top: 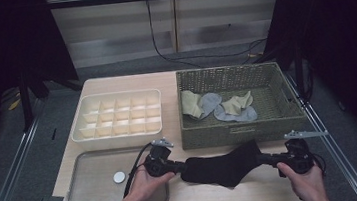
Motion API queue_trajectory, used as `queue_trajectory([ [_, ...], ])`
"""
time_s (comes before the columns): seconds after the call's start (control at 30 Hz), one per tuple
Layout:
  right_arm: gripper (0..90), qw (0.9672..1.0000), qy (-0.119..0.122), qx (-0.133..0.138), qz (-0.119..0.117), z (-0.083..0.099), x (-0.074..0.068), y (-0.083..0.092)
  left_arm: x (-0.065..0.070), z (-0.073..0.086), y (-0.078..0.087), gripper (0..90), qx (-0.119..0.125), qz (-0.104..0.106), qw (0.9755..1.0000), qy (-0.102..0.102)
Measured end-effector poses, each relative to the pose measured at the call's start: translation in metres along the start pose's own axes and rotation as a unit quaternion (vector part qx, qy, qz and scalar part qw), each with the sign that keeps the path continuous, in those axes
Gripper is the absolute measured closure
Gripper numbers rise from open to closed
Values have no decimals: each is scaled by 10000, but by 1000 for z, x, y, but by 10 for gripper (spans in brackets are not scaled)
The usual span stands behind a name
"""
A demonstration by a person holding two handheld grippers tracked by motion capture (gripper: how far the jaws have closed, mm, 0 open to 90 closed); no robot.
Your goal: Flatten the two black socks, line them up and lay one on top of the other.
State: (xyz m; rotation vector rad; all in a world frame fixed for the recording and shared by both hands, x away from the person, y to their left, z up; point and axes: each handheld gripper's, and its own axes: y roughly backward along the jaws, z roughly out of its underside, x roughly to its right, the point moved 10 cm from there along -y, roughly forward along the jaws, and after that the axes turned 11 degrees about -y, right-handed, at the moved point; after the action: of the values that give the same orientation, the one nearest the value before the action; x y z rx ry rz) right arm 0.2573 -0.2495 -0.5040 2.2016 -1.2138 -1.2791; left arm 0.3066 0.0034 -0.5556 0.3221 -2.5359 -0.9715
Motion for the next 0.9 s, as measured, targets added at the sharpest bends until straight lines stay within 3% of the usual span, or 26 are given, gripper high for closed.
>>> queue_trajectory([
  [0.47,831,9993,277,-91,-229,-8,-29,-15,3,-5,-7,848,17,56,10000,50],
  [0.6,831,9989,371,-117,-272,-14,-37,-18,7,-8,-11,849,141,215,9996,121],
  [0.9,831,9964,609,-250,-529,-16,-64,-38,10,-11,-12,850,183,268,9994,108],
])
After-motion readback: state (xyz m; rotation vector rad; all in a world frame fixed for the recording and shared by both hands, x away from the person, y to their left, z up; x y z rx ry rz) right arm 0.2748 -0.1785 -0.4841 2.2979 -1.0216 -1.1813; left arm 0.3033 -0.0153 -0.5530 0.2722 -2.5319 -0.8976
